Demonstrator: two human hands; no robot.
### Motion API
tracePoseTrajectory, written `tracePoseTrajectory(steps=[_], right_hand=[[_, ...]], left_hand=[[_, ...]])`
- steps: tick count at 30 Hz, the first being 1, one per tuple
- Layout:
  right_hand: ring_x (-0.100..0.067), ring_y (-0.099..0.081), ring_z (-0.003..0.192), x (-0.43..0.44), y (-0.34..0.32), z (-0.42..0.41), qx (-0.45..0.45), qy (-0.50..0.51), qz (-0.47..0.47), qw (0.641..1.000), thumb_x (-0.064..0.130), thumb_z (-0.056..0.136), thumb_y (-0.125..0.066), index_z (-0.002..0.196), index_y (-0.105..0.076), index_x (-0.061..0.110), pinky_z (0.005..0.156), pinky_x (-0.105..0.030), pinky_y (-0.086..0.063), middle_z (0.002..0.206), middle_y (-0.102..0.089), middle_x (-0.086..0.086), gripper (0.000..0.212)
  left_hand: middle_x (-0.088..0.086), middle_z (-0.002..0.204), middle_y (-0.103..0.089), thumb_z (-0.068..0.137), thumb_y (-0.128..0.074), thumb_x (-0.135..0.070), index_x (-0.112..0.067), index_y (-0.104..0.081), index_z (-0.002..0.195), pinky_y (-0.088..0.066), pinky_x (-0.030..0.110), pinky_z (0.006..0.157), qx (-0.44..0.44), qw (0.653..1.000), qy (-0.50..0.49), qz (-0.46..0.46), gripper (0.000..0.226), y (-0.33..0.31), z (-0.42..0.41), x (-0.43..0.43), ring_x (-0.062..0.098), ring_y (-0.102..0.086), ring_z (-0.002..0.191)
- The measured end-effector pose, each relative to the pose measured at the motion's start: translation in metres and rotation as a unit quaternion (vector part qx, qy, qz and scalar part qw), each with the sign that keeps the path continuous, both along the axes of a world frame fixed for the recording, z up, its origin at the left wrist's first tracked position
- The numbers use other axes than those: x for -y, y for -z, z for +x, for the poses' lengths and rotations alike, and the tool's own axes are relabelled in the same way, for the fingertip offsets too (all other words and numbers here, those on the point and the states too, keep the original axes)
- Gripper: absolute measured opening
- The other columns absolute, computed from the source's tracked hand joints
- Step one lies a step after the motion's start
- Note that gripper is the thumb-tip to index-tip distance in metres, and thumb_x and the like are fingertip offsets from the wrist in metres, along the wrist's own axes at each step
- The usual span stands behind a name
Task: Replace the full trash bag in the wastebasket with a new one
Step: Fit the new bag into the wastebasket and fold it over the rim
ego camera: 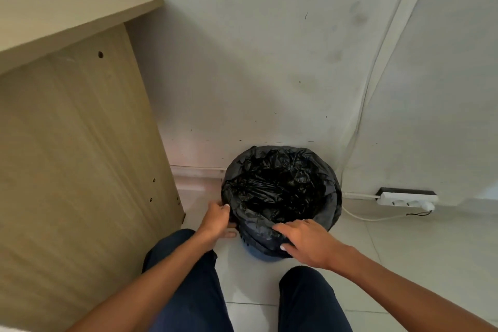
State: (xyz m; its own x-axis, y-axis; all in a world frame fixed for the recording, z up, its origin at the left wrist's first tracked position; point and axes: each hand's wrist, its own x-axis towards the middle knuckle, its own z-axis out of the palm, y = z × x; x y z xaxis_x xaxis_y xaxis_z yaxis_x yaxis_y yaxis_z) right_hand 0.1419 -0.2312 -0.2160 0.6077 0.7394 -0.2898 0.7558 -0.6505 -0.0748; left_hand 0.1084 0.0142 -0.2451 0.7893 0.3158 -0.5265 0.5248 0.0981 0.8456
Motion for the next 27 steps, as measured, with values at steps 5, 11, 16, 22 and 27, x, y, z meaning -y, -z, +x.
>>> tracePoseTrajectory(steps=[5,11,16,22,27], right_hand=[[-0.020,-0.047,0.132,0.010,0.006,-0.007,0.047,0.039,0.074,0.995,0.042,0.099,-0.047,0.149,-0.040,0.025,0.115,-0.037,-0.028,0.141,-0.054,0.003,0.053],[-0.025,-0.057,0.119,0.015,0.003,-0.007,0.028,0.046,0.057,0.997,0.035,0.099,-0.047,0.141,-0.048,0.025,0.100,-0.037,-0.041,0.129,-0.063,-0.001,0.044],[-0.021,-0.057,0.118,0.031,-0.005,0.002,0.049,0.016,0.023,0.998,0.028,0.100,-0.043,0.140,-0.047,0.031,0.099,-0.039,-0.040,0.127,-0.063,0.005,0.040],[-0.011,-0.058,0.112,0.050,-0.009,0.019,-0.005,0.048,0.054,0.997,0.024,0.094,-0.039,0.125,-0.059,0.035,0.102,-0.032,-0.040,0.119,-0.067,0.012,0.038],[-0.014,-0.054,0.119,0.027,-0.011,0.049,-0.041,0.106,0.107,0.988,0.023,0.098,-0.041,0.126,-0.060,0.029,0.097,-0.032,-0.046,0.127,-0.062,0.006,0.035]], left_hand=[[0.009,0.114,-0.059,0.102,-0.042,-0.008,-0.010,-0.043,0.134,-0.058,0.033,0.076,0.073,0.995,-0.059,0.031,0.032,0.006,-0.008,0.011,0.020,-0.063,0.094],[-0.001,0.142,-0.051,0.103,-0.046,-0.033,-0.024,-0.054,0.141,-0.034,0.034,0.112,0.305,0.772,0.236,0.506,0.040,-0.006,-0.006,0.010,0.016,-0.042,0.133],[-0.007,0.116,-0.066,0.095,-0.051,-0.051,-0.030,-0.060,0.127,-0.036,0.038,0.103,0.234,0.542,0.484,0.646,0.040,-0.003,0.000,0.003,0.020,-0.056,0.112],[-0.016,0.106,-0.064,0.094,-0.040,-0.069,-0.035,-0.062,0.121,-0.036,0.030,0.086,0.293,0.571,0.478,0.601,0.049,-0.002,-0.004,0.001,0.010,-0.053,0.096],[-0.010,0.117,-0.062,0.103,-0.034,-0.046,-0.030,-0.065,0.117,-0.041,0.033,0.090,0.256,0.615,0.458,0.589,0.037,-0.012,0.027,0.013,0.015,-0.055,0.109]])
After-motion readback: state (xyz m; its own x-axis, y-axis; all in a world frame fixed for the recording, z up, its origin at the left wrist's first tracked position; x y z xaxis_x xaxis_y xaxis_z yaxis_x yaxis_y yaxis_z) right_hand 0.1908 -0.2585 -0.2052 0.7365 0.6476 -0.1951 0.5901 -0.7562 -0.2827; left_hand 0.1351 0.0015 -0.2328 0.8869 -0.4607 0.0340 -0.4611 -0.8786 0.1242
